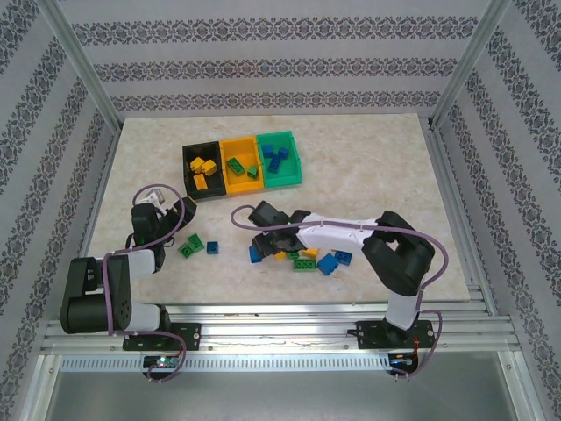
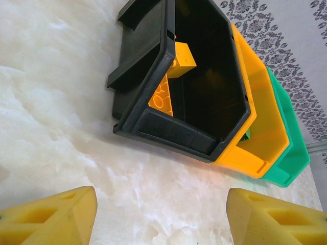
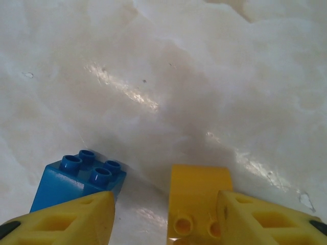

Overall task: Sort the legos into containers by color
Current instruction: Move the lego to the bottom-center of the table, then pick up the lego from the bottom-center of the table, then place the lego in the container.

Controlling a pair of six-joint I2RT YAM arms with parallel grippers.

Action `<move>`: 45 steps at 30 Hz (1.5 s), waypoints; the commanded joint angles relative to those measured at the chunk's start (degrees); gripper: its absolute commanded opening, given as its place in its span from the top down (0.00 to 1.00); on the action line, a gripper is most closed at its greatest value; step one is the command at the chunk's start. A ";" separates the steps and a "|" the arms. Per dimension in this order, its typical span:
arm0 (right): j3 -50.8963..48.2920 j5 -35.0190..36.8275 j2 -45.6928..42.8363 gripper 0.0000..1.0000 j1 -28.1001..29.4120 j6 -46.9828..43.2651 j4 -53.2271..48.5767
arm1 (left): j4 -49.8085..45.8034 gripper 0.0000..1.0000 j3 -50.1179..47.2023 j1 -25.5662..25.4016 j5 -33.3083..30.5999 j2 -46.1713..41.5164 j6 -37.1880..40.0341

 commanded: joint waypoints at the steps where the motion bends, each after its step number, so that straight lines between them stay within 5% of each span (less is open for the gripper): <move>1: 0.79 4.27 3.39 0.44 1.16 -1.67 -8.67 | 1.77 0.33 0.07 -0.80 0.37 -0.55 0.26; 16: -4.64 3.80 -0.77 0.48 1.26 1.04 -7.01 | 2.69 0.32 0.16 -0.80 0.63 0.46 -0.15; 21: -0.81 4.33 2.55 0.65 1.41 0.22 -6.40 | 2.15 0.32 0.04 -0.80 0.45 -0.26 0.25; 25: 0.98 4.13 1.75 0.68 0.90 -1.25 -5.19 | 1.50 0.32 0.19 -0.73 0.12 -0.70 0.41; 33: 6.20 -7.82 2.28 0.68 -4.77 -2.42 8.71 | 0.92 0.32 1.01 -0.25 0.58 1.02 0.35; 45: 40.14 -14.74 23.11 0.66 -8.43 -0.76 11.42 | 2.39 0.32 0.21 0.25 1.00 0.96 -0.71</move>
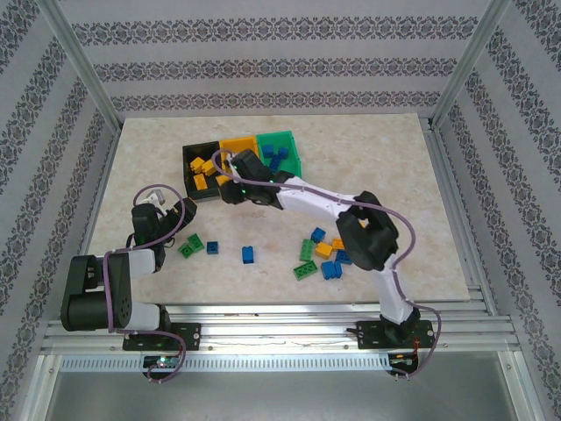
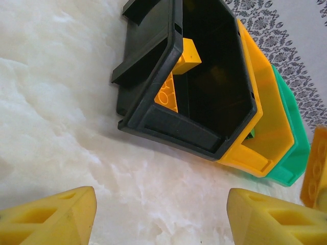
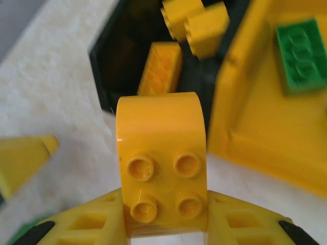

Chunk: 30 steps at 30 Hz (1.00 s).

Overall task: Sort the legos into containers by color
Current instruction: Place the lego in the container, then pick up the lego from the middle-left of the table.

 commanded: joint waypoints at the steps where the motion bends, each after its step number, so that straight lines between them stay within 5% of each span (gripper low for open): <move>1: 9.97 -2.50 5.53 0.66 -0.94 0.84 0.16 | 2.27 0.32 0.14 0.19 0.70 -0.13 -0.32; 4: 21.22 -3.20 11.97 0.63 -1.84 0.08 -2.89 | 1.80 0.32 -0.19 0.14 0.01 -1.36 -0.08; 7: 31.53 -3.84 17.65 0.48 -2.66 0.32 -7.72 | 1.11 0.32 -0.23 0.12 0.06 -2.41 0.23; 10: 34.75 -6.82 19.56 0.43 -3.01 1.57 -9.43 | 0.42 0.32 -0.30 0.10 -0.72 -3.16 0.82; 23: -5.67 -3.15 -5.13 0.43 -2.18 -2.09 2.70 | 2.57 0.33 0.08 -1.29 0.88 -1.49 0.34; 30: -30.09 -7.19 -19.04 0.42 -7.72 2.42 13.72 | -6.83 0.34 4.01 -11.07 -5.83 -5.48 8.16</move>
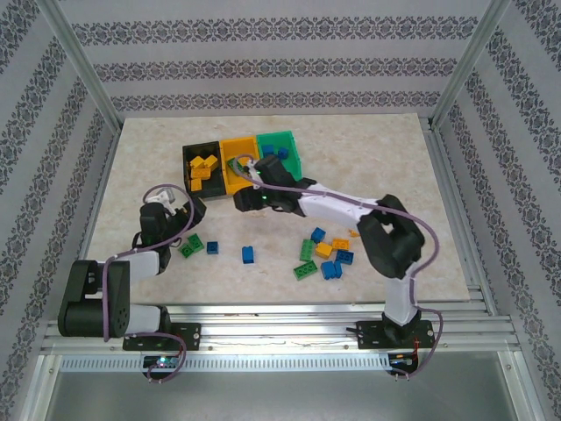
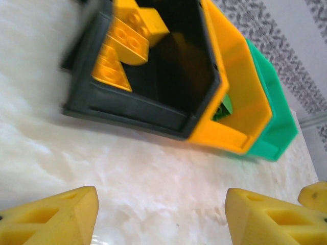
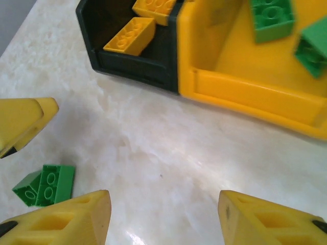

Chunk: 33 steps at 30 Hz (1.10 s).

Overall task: Sort the legos into containers by color
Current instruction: Pick up the lego from the middle-left of the table.

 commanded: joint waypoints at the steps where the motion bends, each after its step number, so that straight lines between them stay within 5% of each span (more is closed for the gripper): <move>1: -8.18 -1.76 -5.19 0.42 -3.76 1.88 6.46 | -5.64 0.35 4.14 -4.83 -3.92 -2.47 6.49; 11: -24.82 -3.47 -17.95 0.41 -15.34 -1.52 6.34 | -25.65 0.35 11.19 -17.66 -9.01 -5.62 8.15; 23: -33.49 2.05 -23.65 0.39 -17.66 -5.57 11.09 | -63.84 0.36 30.08 -33.96 -11.90 3.92 13.24; 33: -39.13 -2.31 -25.02 0.39 -19.56 -1.47 17.21 | -73.60 0.36 34.14 -36.40 -14.41 11.11 12.20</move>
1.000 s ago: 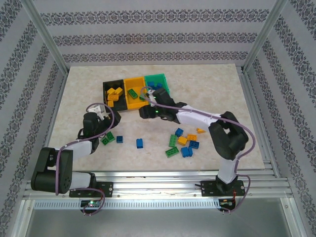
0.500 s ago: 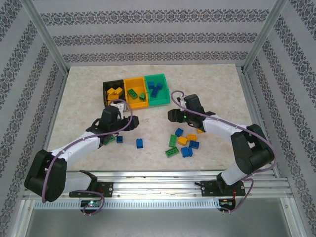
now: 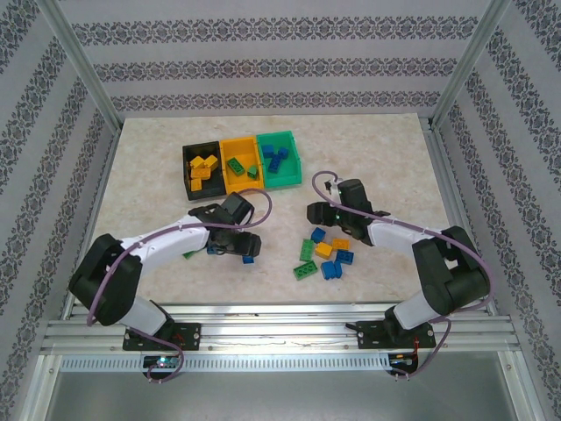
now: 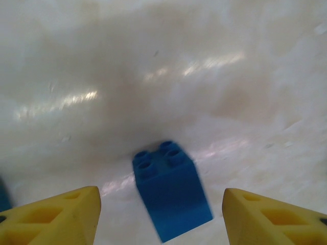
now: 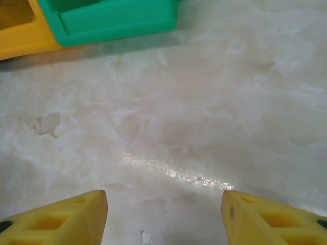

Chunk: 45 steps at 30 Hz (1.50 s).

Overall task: Sort the legos into containers by color
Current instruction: Pick up the lego from the middle-left of the table, then place the lego in the container.

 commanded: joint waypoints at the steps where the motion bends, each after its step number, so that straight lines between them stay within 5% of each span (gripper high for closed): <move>1: -0.91 -1.23 -2.50 0.39 -0.15 0.65 2.86 | -5.24 0.36 2.51 -0.76 -0.64 1.52 -0.43; 11: -0.99 -2.49 -2.28 0.39 -0.30 1.17 2.98 | -2.79 0.42 5.17 -2.11 2.42 8.14 -4.10; 16: -1.26 -2.10 -2.25 0.39 -0.56 1.17 3.12 | -3.69 0.60 7.95 -2.13 0.56 8.65 -3.77; 25: -1.77 -3.78 -1.24 0.39 -0.86 3.24 5.67 | 10.12 0.70 16.86 -1.27 0.55 13.26 -5.30; 33: -1.51 -5.25 -0.21 0.39 -1.13 4.86 7.34 | 6.27 0.68 40.95 1.95 -6.73 27.98 1.23; 39: -1.56 -4.81 -1.05 0.40 -1.47 4.34 6.56 | -0.66 0.66 63.35 5.54 -5.53 41.35 4.69; 45: -1.96 -4.33 -1.55 0.40 -1.73 4.05 6.43 | -12.30 0.40 82.18 6.20 -5.70 49.72 6.85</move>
